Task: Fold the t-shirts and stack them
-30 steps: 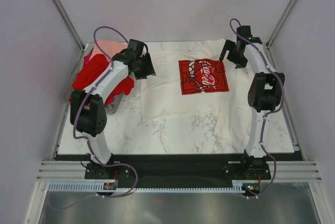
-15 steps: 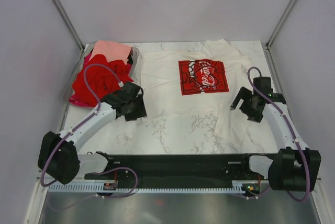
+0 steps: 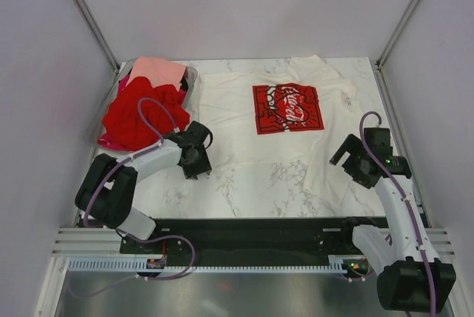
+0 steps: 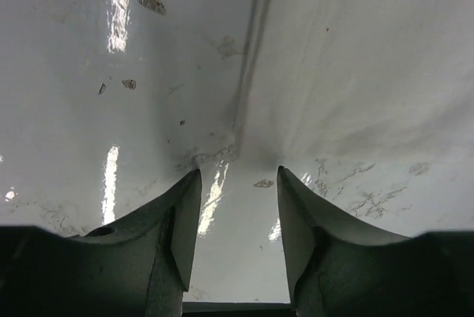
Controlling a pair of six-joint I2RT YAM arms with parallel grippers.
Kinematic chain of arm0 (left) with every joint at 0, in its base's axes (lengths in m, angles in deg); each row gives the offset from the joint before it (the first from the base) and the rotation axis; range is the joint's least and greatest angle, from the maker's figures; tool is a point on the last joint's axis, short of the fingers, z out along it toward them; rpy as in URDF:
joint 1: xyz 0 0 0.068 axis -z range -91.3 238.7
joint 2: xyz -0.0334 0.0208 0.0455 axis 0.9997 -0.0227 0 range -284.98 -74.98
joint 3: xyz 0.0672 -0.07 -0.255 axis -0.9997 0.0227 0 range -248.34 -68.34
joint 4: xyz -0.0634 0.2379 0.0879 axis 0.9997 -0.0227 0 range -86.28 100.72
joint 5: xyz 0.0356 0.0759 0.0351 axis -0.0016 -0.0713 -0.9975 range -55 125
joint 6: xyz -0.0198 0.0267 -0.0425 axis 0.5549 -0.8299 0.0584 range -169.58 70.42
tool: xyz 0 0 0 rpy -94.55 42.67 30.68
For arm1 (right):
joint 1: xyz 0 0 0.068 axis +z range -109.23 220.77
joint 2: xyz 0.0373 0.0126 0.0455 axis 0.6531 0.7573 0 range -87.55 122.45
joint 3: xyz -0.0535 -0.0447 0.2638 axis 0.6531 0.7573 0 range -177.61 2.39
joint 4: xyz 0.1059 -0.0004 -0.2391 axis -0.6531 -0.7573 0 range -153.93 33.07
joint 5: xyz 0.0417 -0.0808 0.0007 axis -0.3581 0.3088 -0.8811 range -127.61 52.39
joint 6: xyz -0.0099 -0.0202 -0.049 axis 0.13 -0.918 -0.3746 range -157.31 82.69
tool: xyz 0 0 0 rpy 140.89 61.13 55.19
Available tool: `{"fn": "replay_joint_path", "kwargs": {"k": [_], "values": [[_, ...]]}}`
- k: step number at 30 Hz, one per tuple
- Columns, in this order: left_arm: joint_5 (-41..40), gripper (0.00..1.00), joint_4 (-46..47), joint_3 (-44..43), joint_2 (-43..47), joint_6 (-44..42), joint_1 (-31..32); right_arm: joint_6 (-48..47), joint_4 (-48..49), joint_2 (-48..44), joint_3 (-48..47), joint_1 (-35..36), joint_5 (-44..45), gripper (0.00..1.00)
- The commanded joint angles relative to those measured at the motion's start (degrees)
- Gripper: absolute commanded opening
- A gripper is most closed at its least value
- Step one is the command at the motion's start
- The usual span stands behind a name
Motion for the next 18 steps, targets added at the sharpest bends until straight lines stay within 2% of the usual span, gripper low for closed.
{"fn": "replay_joint_path", "kwargs": {"k": [1,2,3,5,8,12,18], "values": [[-2.0,0.51,4.6,-0.9,-2.9,3.5,0.5,4.1,-2.0,0.9,0.0,0.0,5.1,0.98],[-2.3,0.47,4.8,-1.9,-3.6,3.3,0.5,4.8,-2.0,1.2,0.6,0.0,5.2,0.98],[-2.4,0.39,4.9,-2.5,-5.1,2.8,0.5,5.2,-1.7,2.3,1.8,0.0,5.2,0.98],[-1.8,0.32,5.3,-4.4,-6.3,2.1,0.5,6.3,-0.9,3.3,3.4,0.0,4.8,0.98],[-1.8,0.17,5.7,-6.0,-7.4,0.8,0.6,8.0,1.3,5.1,7.2,0.1,5.2,0.98],[-2.0,0.04,5.8,-7.7,-7.2,-0.2,0.6,9.9,3.4,6.5,8.7,1.9,6.1,0.98],[-1.5,0.02,5.7,-9.9,-7.2,-0.6,-0.1,11.7,10.0,13.4,13.2,3.3,5.8,0.97]]}}
